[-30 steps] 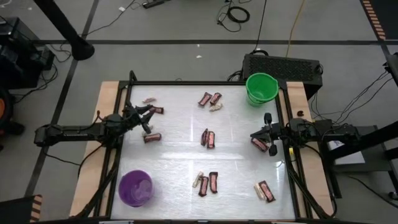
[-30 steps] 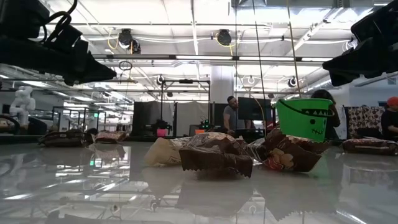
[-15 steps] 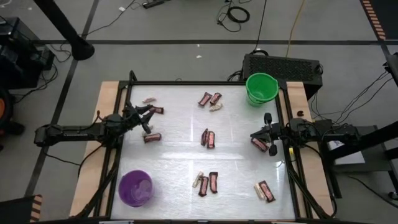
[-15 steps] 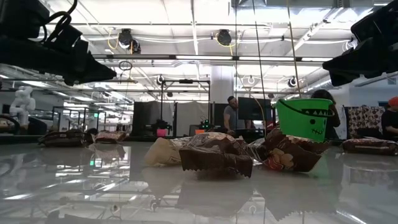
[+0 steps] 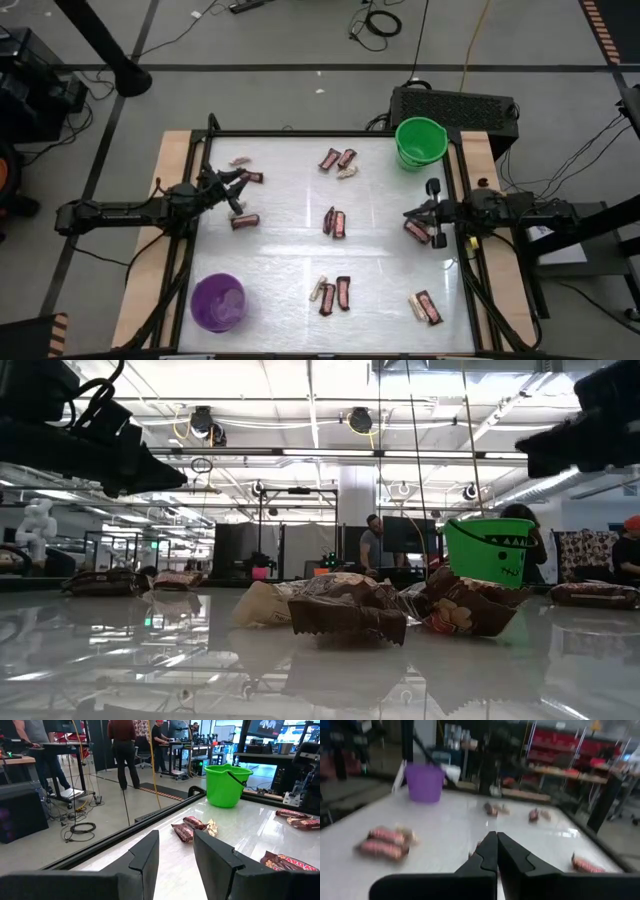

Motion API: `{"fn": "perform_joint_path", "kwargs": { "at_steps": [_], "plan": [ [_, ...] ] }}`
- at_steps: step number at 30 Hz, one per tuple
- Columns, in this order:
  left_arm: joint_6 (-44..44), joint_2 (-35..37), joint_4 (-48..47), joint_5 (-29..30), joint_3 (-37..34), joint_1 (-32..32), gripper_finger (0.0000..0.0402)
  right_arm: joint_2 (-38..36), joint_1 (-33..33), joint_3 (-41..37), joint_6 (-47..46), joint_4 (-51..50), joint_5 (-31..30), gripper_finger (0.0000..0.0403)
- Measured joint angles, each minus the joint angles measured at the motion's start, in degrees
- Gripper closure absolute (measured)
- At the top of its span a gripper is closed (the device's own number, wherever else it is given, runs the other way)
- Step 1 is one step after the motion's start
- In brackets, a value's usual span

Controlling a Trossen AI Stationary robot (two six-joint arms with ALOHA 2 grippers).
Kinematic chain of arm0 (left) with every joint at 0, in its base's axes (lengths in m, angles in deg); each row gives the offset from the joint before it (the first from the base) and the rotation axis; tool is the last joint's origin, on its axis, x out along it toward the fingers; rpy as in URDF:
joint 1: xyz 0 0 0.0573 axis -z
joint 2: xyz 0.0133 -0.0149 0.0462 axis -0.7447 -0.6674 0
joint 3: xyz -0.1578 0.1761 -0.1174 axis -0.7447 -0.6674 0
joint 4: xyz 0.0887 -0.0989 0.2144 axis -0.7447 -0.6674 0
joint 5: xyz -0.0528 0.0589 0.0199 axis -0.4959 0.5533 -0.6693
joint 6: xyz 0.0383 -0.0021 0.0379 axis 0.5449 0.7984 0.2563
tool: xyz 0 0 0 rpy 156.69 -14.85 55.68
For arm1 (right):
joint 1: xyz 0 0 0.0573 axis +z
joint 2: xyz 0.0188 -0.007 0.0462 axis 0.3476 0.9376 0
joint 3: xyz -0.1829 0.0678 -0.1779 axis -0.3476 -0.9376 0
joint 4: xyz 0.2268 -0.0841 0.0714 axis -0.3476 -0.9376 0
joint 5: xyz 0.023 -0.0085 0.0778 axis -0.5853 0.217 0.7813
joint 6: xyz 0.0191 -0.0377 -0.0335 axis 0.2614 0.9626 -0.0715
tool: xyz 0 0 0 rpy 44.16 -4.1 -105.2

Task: Sort candy by brand, put in halloween buckets
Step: Put the brown candy bar into the green bucket

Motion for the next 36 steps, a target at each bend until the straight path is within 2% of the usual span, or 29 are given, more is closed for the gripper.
{"fn": "perform_joint_path", "kwargs": {
  "at_steps": [7, 10, 14, 17, 21, 25, 27, 31, 36],
  "plan": [
    [0.00, 0.03, 2.79, 0.00, 0.00, 0.00, 0.0274, 0.00, 0.00, 0.00, -6.45, 6.73, 0.01, 0.0403],
    [-0.23, -0.01, 3.31, 0.00, 0.00, 0.01, 0.0274, -0.02, 0.02, 0.04, -8.12, 10.14, -3.18, 0.0403],
    [-0.25, -0.01, 4.16, 0.00, 0.00, 0.00, 0.0274, 0.73, 0.02, 0.04, -13.74, 7.84, -4.97, 0.0403],
    [-0.53, 0.02, 5.83, 0.02, 0.00, 0.00, 0.0274, 3.94, 0.02, 0.04, -19.25, 6.85, -8.13, 0.0401],
    [-0.53, 0.04, 8.64, 0.07, 0.00, 0.00, 0.0274, 12.56, 0.03, 0.02, -26.48, 6.89, -11.60, 0.0385],
    [-1.58, -0.01, 8.17, -1.36, 0.00, 0.00, 0.0274, 22.71, 0.09, 0.02, -30.73, 10.90, -11.69, 0.0360],
    [-1.38, -0.07, 7.93, -5.34, 0.00, 0.00, 0.0274, 28.04, 0.58, 0.02, -31.08, 15.84, -11.67, 0.0344],
    [0.69, -1.29, 8.38, -18.10, 0.20, 0.05, 0.0274, 38.77, 3.28, 0.82, -29.05, 28.82, -11.39, 0.0311],
    [5.11, -6.74, 8.39, -19.74, 3.54, 0.58, 0.0274, 52.94, 7.35, 9.66, -26.27, 30.12, -12.25, 0.0280]
  ]
}}
